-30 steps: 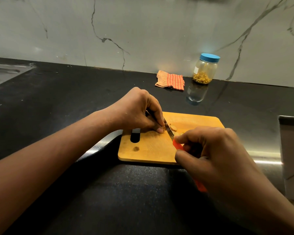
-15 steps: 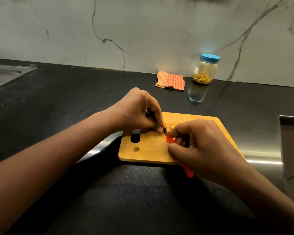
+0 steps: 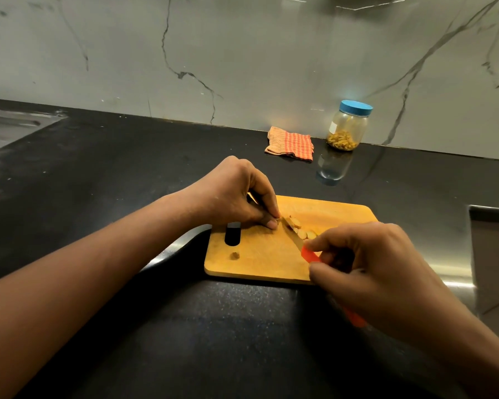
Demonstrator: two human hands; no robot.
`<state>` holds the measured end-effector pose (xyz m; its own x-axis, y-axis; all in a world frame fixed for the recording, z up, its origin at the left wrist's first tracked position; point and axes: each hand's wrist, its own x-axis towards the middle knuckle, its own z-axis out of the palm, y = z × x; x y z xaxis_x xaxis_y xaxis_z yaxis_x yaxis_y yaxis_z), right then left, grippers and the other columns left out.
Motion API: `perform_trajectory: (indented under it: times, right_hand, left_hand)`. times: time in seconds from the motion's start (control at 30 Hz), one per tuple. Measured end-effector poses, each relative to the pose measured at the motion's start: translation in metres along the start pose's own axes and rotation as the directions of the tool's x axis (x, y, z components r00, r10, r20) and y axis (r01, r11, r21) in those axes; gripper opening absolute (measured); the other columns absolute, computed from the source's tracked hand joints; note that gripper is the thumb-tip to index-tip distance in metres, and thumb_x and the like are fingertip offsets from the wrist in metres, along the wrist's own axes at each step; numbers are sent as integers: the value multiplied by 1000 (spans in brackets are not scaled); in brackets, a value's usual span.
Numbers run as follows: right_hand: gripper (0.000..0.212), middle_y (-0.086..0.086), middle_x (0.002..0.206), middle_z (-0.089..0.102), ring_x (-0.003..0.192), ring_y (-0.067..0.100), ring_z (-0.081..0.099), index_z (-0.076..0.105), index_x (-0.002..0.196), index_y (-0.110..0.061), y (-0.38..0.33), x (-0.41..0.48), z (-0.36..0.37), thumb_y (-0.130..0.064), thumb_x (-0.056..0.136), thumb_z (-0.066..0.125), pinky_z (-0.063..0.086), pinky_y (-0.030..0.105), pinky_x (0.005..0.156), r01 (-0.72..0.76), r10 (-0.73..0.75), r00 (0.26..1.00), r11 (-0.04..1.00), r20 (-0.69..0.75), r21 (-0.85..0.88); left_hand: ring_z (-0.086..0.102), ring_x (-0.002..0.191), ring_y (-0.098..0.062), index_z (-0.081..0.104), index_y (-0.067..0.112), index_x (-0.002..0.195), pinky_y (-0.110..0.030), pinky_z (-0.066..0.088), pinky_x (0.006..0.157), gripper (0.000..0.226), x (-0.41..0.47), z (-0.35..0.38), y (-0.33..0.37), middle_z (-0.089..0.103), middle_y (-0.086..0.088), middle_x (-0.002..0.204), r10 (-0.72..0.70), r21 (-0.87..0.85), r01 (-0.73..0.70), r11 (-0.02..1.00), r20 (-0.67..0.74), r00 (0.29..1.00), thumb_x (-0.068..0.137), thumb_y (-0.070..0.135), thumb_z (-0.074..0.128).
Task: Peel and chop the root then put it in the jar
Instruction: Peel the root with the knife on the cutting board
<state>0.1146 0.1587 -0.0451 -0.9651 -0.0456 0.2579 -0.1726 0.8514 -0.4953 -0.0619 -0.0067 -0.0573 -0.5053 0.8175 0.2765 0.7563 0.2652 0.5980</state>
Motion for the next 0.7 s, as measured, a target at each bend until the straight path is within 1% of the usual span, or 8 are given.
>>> perform_trajectory:
  times: [0.1, 0.2, 0.27, 0.33, 0.4, 0.53, 0.6, 0.7]
  right_hand:
    - [21, -5, 64, 65, 64, 8, 61, 75, 91, -24, 3, -2, -2, -26, 72, 70, 50, 23, 55, -21, 20, 998, 1000, -57, -5]
    - [23, -6, 65, 66, 64, 8, 62, 75, 92, -25, 1, -4, -2, -30, 71, 68, 50, 24, 55, -22, 22, 998, 1000, -63, 5]
    - [24, -7, 66, 66, 65, 8, 62, 75, 92, -26, 0, -3, -1, -33, 70, 68, 52, 24, 56, -22, 24, 997, 1000, -68, 21]
    - [22, -8, 65, 66, 63, 8, 62, 75, 92, -27, -2, -2, 1, -31, 71, 69, 52, 25, 55, -22, 25, 997, 999, -70, 48]
    - [19, -7, 64, 66, 62, 8, 62, 75, 90, -26, -3, -1, 5, -29, 72, 70, 52, 23, 53, -13, 18, 997, 998, -78, 55]
    - [22, -8, 64, 66, 61, 8, 62, 76, 91, -25, -3, 0, 9, -30, 71, 69, 51, 19, 52, -14, 19, 996, 998, -85, 58]
    - [23, -8, 64, 66, 61, 8, 62, 76, 92, -25, -3, -1, 8, -31, 71, 69, 51, 19, 53, -12, 17, 996, 998, -91, 61]
    - [25, -8, 66, 67, 63, 7, 63, 75, 94, -23, -3, -2, 9, -32, 71, 68, 51, 15, 54, -5, 11, 996, 998, -85, 70]
  left_hand:
    - [70, 87, -5, 80, 16, 86, -18, 55, 80, 13, -1, 0, -1, 74, 8, 88, 3, -6, -3, 1000, -9, 1000, 73, 19, 83]
    - [71, 86, -6, 79, 15, 87, -22, 58, 80, 13, -1, 0, -3, 75, 7, 87, -6, -28, 5, 1000, -21, 1000, 74, 18, 82]
    - [71, 86, -5, 79, 15, 86, -23, 58, 81, 14, -2, 0, -4, 75, 7, 87, -22, -43, 21, 999, -28, 999, 73, 18, 82]
    - [71, 86, -5, 79, 15, 86, -22, 57, 82, 14, -1, 0, -4, 75, 7, 87, -29, -43, 27, 999, -28, 999, 73, 18, 83]
    - [71, 87, -5, 79, 14, 85, -20, 57, 81, 13, -1, 0, -4, 75, 6, 88, -23, -47, 21, 999, -25, 999, 73, 17, 83]
    - [70, 86, -5, 79, 15, 84, -17, 55, 78, 11, -1, 0, -3, 74, 5, 88, -24, -49, 22, 999, -21, 1000, 73, 16, 83]
    - [70, 86, -4, 79, 17, 83, -16, 55, 78, 11, -1, -1, -2, 74, 6, 88, -25, -43, 24, 999, -16, 1000, 73, 16, 83]
    - [70, 87, -3, 79, 18, 83, -18, 56, 79, 11, 0, -1, -3, 74, 7, 88, -24, -27, 24, 999, -5, 1000, 72, 17, 83]
